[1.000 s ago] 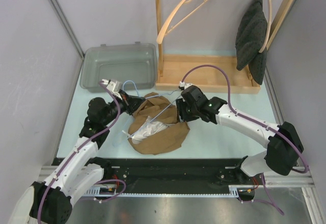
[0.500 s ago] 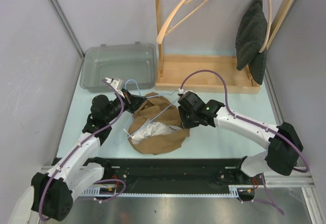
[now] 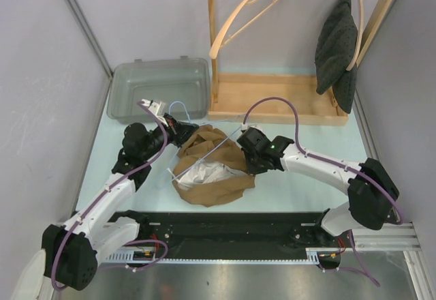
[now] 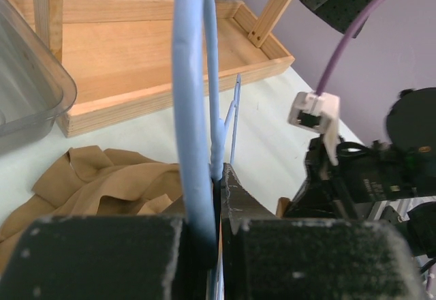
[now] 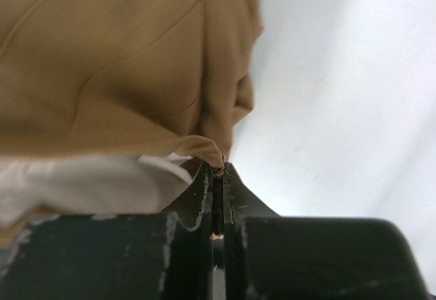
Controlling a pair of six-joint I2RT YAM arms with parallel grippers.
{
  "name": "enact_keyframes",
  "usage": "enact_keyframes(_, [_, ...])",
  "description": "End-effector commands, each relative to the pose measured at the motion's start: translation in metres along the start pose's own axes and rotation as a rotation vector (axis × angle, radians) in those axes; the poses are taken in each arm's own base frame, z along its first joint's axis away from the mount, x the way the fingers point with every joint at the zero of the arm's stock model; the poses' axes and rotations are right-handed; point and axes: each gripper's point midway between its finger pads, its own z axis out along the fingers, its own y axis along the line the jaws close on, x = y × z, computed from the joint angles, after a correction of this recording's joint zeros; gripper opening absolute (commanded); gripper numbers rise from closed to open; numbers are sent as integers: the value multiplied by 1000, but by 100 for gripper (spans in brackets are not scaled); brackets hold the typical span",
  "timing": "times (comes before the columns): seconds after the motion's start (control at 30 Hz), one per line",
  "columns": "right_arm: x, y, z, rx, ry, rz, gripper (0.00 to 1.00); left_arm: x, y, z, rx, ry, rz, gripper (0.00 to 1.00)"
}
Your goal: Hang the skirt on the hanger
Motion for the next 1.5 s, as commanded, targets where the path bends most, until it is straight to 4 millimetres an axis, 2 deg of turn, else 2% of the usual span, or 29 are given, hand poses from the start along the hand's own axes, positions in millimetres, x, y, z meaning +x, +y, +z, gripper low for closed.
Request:
enact_keyframes(0.0, [-30, -23, 18, 111, -121, 42, 0, -39, -22, 10, 57, -112, 29, 0])
enact_keyframes(0.03, [-39, -31, 22, 128, -144, 67, 0, -42, -23, 12, 57, -122, 32, 0])
enact_keyframes(0.07, [-48, -35, 24, 130, -169, 77, 0, -47, -22, 15, 40, -139, 37, 0])
enact_keyframes(0.1, [-63, -35, 25, 115, -217, 97, 0, -45, -21, 20, 36, -131, 35, 0])
enact_keyframes(0.13, [-76, -46, 25, 127, -245, 133, 0, -48, -21, 23, 32, -138, 42, 0])
enact_keyframes(0.23, [-111, -56, 19, 129, -349, 158, 0, -65, -16, 33, -10, -181, 41, 0])
enact_keyframes(0.27, [-121, -65, 17, 138, -376, 177, 0, -68, -15, 35, -17, -191, 41, 0])
enact_keyframes(0.3, [-137, -64, 12, 117, -423, 171, 0, -71, -13, 37, -35, -205, 40, 0])
enact_keyframes(0.37, [-155, -70, 6, 114, -472, 180, 0, -80, -12, 44, -38, -224, 44, 0])
enact_keyframes(0.57, [-212, -52, -27, 4, -665, 136, 0, -116, -26, 57, -11, -298, 88, 0])
enact_keyframes(0.63, [-223, -47, -40, -22, -706, 123, 0, -125, -35, 58, 10, -310, 115, 0])
enact_keyframes(0.73, [-231, -42, -57, -60, -752, 121, 0, -122, -44, 58, 47, -285, 154, 0])
enact_keyframes(0.8, [-225, -40, -55, -69, -723, 114, 0, -113, -51, 57, 81, -256, 171, 0])
enact_keyframes(0.87, [-208, -39, -39, -77, -655, 104, 0, -92, -58, 55, 118, -205, 169, 0])
enact_keyframes(0.93, [-192, -34, -25, -119, -613, 105, 0, -68, -49, 53, 80, -161, 164, 0])
enact_keyframes(0.97, [-174, -36, -12, -120, -573, 107, 0, -58, -52, 50, 78, -140, 165, 0])
enact_keyframes(1.0, [-165, -37, -6, -127, -557, 109, 0, -43, -45, 46, 56, -115, 162, 0])
enact_keyframes(1.03, [-161, -32, -7, -158, -558, 117, 0, -36, -43, 44, 44, -106, 155, 0])
enact_keyframes(1.07, [-141, -35, 5, -154, -517, 119, 0, -31, -38, 41, 20, -103, 143, 0])
enact_keyframes(1.1, [-136, -36, 7, -157, -513, 126, 0, -23, -36, 34, 10, -99, 135, 0])
enact_keyframes(1.23, [-102, -34, 19, -153, -457, 123, 2, -14, -33, 26, -5, -99, 124, 0])
enact_keyframes(1.3, [-92, -36, 20, -139, -442, 127, 16, -12, -34, 25, 2, -95, 129, 0])
enact_keyframes(1.33, [-89, -36, 18, -135, -438, 123, 28, -11, -36, 25, 8, -94, 131, 0])
enact_keyframes(1.43, [-87, -39, 4, -118, -454, 130, 54, -10, -39, 25, 21, -91, 135, 0])
enact_keyframes(1.47, [-90, -36, -8, -130, -484, 130, 57, -11, -41, 25, 25, -93, 136, 0])
